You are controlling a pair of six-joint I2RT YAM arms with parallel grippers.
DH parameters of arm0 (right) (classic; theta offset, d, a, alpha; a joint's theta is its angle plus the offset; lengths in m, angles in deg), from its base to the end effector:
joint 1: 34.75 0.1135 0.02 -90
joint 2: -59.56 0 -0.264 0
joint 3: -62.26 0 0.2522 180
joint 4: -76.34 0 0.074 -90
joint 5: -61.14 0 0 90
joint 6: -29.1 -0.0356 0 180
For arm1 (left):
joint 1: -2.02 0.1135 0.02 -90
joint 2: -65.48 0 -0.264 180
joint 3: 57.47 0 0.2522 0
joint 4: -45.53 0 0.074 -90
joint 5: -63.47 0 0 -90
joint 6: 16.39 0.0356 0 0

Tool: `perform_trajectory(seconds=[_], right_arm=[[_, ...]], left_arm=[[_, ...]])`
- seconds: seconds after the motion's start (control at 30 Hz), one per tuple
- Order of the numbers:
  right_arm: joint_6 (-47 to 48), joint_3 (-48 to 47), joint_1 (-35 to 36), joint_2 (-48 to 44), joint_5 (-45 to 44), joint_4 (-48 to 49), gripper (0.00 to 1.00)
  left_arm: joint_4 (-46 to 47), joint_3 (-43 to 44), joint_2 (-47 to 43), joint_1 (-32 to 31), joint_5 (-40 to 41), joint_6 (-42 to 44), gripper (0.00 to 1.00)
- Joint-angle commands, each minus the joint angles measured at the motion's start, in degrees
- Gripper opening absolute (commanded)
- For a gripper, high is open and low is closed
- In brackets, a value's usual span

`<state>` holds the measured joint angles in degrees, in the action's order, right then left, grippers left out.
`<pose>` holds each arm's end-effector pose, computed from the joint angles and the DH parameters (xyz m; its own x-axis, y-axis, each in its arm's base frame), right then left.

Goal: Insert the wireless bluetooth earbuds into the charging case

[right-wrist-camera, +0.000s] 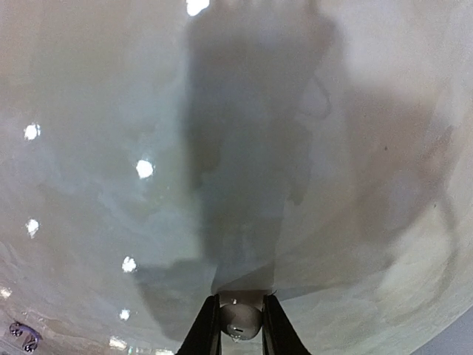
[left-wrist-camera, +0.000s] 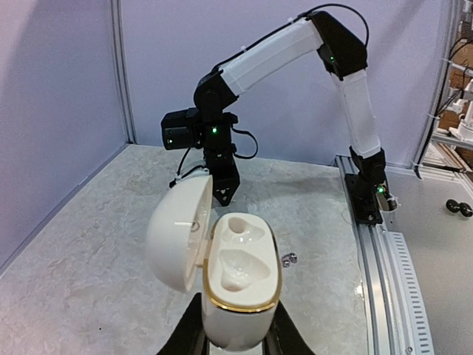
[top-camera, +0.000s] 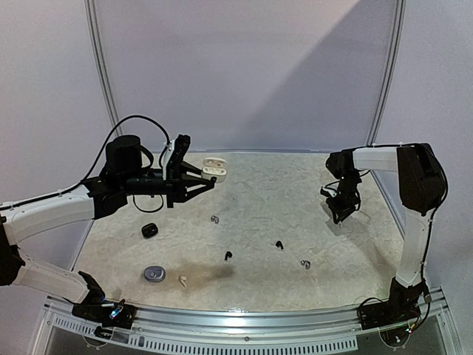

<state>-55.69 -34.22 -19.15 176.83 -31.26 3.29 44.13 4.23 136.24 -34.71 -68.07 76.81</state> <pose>0.3562 0.0979 0.1493 -0.9324 -0.3545 0.0705 -0.3575 0.9332 -0.0355 0.2111 -0.1870 0.3048 -0.0911 0.1201 -0.9886 0.9769 0.2035 -0.0653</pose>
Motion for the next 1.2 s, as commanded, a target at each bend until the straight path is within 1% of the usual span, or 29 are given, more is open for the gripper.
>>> perform_trajectory(seconds=[0.0, 0.07, 0.17, 0.23, 0.3, 0.33, 0.37, 0.47, 0.57, 0.63, 0.8, 0.87, 1.1, 1.17], right_arm=[[-3.39, -4.82, 0.80, -4.80, 5.20, -3.39, 0.05], [-4.54, -8.39, 3.24, -8.13, 7.09, -2.32, 0.05], [-7.30, -14.14, 9.43, -13.82, 7.70, 0.97, 0.04], [-8.94, -17.29, 13.83, -16.92, 6.68, 4.72, 0.04], [-10.22, -18.92, 17.93, -19.30, 5.71, 10.47, 0.02], [-10.88, -18.92, 19.85, -20.27, 5.20, 14.96, 0.00], [-12.04, -18.59, 21.67, -21.92, 4.85, 17.66, 0.00], [-13.24, -16.35, 27.38, -25.22, 3.84, 30.31, 0.00], [-10.94, -13.50, 33.37, -27.03, 3.84, 40.05, 0.00], [-9.04, -11.33, 36.26, -28.04, 4.43, 45.51, 0.00], [-8.24, -4.76, 40.13, -29.28, 8.26, 59.47, 0.00], [-7.37, -3.71, 41.37, -28.83, 8.76, 63.05, 0.00], [-5.83, -3.68, 41.80, -27.45, 10.19, 67.10, 0.00], [-3.68, -3.68, 41.82, -27.36, 9.98, 67.11, 0.00]], left_arm=[[3.91, -0.13, -0.09, -0.10, 4.53, -2.01, 0.00], [5.64, -0.05, 0.07, -0.18, 5.94, -2.44, 0.00], [8.01, -0.04, 0.55, -0.27, 7.82, -2.57, 0.00], [9.91, -0.19, 0.74, -0.40, 9.61, -2.72, 0.00], [12.05, -0.45, 0.87, -0.53, 11.52, -2.76, 0.00], [13.44, -0.75, 0.98, -0.61, 12.44, -2.63, 0.00], [14.98, -1.01, 1.11, -0.62, 13.13, -2.34, 0.00], [20.74, -2.05, 1.55, -0.80, 14.13, -0.59, 0.00], [25.45, -3.19, 1.94, -0.89, 14.84, 0.66, 0.00], [26.64, -3.61, 1.95, -0.89, 15.33, 0.79, 0.00], [27.43, -4.38, 1.82, -1.02, 15.36, -0.44, 0.00], [27.46, -4.59, 1.68, -1.14, 15.08, -0.57, 0.00], [26.95, -4.96, 1.16, -1.33, 14.91, -1.47, 0.00], [26.92, -4.96, 1.17, -1.33, 14.94, -1.74, 0.00]])
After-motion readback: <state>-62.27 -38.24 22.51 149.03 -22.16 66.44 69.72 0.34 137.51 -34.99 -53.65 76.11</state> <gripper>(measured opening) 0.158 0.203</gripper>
